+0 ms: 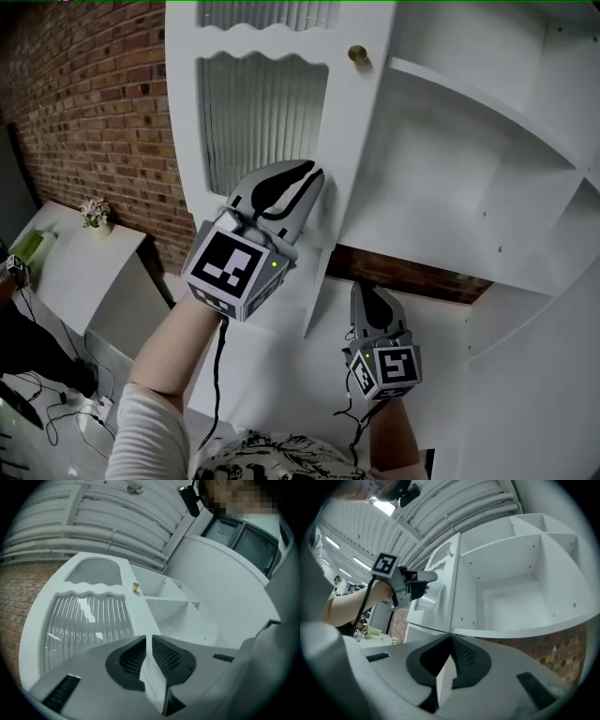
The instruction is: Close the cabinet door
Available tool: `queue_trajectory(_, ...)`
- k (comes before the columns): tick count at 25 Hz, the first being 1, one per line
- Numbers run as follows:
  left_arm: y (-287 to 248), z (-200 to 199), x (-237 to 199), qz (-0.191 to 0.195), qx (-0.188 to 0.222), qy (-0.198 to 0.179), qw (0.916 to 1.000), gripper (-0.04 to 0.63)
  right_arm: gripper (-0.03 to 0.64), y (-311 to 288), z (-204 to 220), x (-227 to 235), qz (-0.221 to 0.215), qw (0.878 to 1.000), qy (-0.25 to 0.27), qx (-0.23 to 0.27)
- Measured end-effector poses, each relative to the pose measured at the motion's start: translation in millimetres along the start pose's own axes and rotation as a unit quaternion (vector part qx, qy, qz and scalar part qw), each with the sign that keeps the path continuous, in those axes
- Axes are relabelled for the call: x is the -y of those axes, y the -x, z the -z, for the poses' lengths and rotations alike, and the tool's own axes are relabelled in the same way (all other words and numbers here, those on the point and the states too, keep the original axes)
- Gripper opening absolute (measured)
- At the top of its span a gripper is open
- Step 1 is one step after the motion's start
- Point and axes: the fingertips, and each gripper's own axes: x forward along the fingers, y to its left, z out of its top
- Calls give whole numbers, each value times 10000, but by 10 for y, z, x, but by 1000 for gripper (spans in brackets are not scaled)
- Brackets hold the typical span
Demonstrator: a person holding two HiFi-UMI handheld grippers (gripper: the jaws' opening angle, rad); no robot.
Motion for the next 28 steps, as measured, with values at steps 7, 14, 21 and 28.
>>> queue_trajectory(7,756,547,48,150,-324,694,9970,11,5,36,-78,-416,238,9995,156,107)
queue_trajectory(14,1453,970,135,-8,-663,752,9950,12,5,151,3,-827,313,9994,169,54)
queue_trajectory(21,1948,1343,226,65,-987,865,9913,12,5,214,130,-1087,435,9988,179,-140)
queue_trajectory(28,2001,1408,45,8,-935,1010,9905,12,5,169,136,-1117,550,9983,144,-139)
